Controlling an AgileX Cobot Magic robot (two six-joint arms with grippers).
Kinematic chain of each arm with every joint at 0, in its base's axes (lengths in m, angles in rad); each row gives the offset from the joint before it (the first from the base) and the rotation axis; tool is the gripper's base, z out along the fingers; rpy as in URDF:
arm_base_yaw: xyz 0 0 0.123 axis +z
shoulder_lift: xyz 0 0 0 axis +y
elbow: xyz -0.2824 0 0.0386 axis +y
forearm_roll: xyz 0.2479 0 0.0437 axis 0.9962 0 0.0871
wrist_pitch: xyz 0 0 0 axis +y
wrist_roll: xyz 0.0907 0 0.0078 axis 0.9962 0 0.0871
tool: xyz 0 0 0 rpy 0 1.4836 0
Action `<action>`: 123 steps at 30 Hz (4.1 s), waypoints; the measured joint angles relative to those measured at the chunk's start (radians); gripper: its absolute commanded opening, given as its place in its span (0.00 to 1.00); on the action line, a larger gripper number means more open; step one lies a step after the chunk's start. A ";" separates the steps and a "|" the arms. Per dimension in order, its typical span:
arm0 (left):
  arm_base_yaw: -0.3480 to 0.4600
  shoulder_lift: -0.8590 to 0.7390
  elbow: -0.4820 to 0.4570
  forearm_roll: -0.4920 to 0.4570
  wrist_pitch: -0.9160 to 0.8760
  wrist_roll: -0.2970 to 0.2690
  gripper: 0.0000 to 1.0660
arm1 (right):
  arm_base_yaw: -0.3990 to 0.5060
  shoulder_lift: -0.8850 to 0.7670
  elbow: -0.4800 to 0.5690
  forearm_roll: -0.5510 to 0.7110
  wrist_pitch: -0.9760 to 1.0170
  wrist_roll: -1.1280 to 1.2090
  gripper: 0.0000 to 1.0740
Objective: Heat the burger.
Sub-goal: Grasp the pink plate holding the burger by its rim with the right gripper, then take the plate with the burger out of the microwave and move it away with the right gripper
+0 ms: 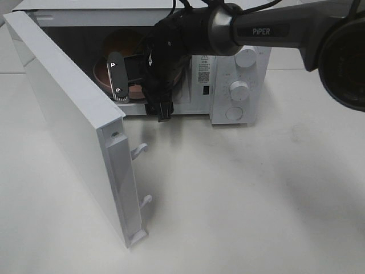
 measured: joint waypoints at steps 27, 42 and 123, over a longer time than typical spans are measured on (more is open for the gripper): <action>0.000 0.000 0.000 0.008 0.000 0.000 0.94 | -0.023 0.083 -0.104 0.034 0.077 0.013 0.00; 0.000 0.000 0.000 0.008 0.000 0.000 0.94 | -0.025 0.074 -0.114 0.124 0.089 -0.209 0.00; 0.000 0.000 0.000 0.008 0.000 0.000 0.94 | -0.013 -0.604 0.882 0.317 -0.240 -0.556 0.00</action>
